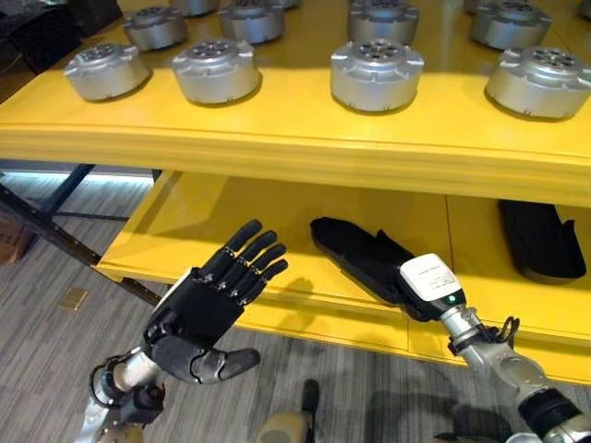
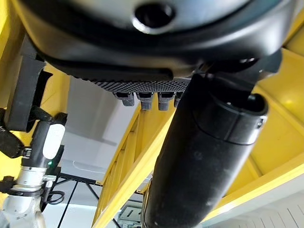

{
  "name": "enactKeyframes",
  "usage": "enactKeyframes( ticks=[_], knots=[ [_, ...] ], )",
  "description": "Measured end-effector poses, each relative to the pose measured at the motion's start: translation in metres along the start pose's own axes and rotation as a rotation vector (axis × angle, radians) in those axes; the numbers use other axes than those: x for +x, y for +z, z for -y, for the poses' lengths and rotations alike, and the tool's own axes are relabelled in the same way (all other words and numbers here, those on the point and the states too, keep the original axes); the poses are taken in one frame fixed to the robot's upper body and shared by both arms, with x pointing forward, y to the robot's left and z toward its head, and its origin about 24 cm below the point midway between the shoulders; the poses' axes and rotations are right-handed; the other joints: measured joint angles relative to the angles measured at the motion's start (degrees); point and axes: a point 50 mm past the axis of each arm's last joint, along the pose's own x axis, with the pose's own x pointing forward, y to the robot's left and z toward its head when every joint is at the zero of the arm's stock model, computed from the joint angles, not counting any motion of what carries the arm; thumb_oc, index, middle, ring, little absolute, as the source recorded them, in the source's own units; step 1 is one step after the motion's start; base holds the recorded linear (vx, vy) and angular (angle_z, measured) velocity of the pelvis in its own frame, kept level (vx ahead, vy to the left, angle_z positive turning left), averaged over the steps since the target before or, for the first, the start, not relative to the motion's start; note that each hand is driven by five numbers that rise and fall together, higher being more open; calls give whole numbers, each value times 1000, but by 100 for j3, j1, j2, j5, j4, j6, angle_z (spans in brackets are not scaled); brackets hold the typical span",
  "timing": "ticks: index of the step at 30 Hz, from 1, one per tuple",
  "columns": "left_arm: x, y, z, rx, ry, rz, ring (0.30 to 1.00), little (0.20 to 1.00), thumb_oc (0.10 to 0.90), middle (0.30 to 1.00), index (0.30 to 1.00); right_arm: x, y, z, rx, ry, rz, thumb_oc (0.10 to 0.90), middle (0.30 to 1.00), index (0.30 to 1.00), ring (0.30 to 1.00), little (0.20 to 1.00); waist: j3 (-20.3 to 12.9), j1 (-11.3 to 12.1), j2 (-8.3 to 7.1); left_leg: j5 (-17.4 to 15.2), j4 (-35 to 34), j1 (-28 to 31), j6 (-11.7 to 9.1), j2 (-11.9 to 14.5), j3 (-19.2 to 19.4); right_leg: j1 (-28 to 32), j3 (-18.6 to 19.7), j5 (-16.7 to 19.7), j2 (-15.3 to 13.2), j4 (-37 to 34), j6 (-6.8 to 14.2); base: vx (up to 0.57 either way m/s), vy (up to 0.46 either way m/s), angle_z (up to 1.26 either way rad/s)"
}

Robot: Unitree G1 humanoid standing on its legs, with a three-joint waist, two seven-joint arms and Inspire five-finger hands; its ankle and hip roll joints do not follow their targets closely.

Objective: Move parts from the plastic box to the shelf.

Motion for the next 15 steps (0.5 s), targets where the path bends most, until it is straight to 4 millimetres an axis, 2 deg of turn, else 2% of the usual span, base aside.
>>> enactKeyframes(
  ticks=[1, 2, 3, 4, 5, 8, 11, 13, 15],
  knots=[
    [2, -1, -1, -1, -3, 7, 1000, 1000, 900, 1000, 1000, -1, -1, -3, 8, 10, -24, 400, 300, 300, 300, 300, 16, -11, 106, -38, 0, 114, 50, 102, -22, -156, 22, -235, -21, 386, 54, 28, 46, -6],
    [4, 1, -2, 8, -7, 21, 1000, 1000, 900, 1000, 1000, -3, -3, -5, 20, 14, -44, 400, 300, 300, 300, 300, 8, -9, 149, -66, -2, 143, 57, 180, -28, -233, 165, -211, 68, -22, -19, 29, 47, -8],
    [6, 4, -4, 22, -10, 31, 1000, 1000, 900, 1000, 1000, -3, -4, -5, 28, 5, -66, 400, 300, 300, 300, 300, 14, 11, 95, -98, -3, 119, 27, 160, -23, -322, 241, 139, 98, -474, -76, 22, 34, 22],
    [7, 5, -5, 27, -9, 29, 1000, 1000, 900, 1000, 1000, -4, -5, -7, 40, 5, -97, 400, 300, 300, 300, 300, 11, -78, 67, -119, -7, 113, -37, 142, -107, -268, 221, 387, 133, -568, -99, 24, 42, 11],
    [5, 7, -5, 33, -1, 30, 1000, 1000, 900, 1000, 1000, -5, -6, -9, 68, 2, -147, 400, 300, 300, 300, 300, 1, -41, 51, -177, -6, 114, -156, 165, -73, -234, 233, 467, 164, -707, -128, 22, 36, 10],
    [3, 5, -5, 34, 28, 32, 1000, 1000, 900, 1000, 1000, -5, -7, -16, 172, -10, -291, 400, 300, 300, 300, 300, 0, -42, 50, -143, -5, 113, -218, 162, 13, -158, 302, 619, 182, -903, -116, 23, 40, -14],
    [0, -10, -10, 30, 160, 50, 1000, 1000, 900, 1000, 1000, -4, -5, -23, 320, -51, -479, 400, 300, 300, 300, 300, -4, -123, 50, -113, -3, 139, -177, 80, 27, -87, 299, 642, 112, -940, -80, 9, 41, 0],
    [-7, -22, -17, 42, 241, -27, 1000, 1000, 900, 1000, 1000, -2, -5, -28, 381, -61, -566, 400, 300, 300, 300, 300, -29, -151, 6, -120, -4, 141, -169, 66, 42, -94, 304, 653, 88, -947, -61, 1, 52, 0],
    [-4, -29, -14, 18, 236, -52, 1000, 1000, 900, 1000, 1000, -4, -6, -31, 461, -86, -664, 400, 300, 300, 300, 300, -45, -157, -22, -173, -6, 152, -203, 67, 54, -126, 327, 653, 70, -910, -60, -28, 47, -5]
  ],
)
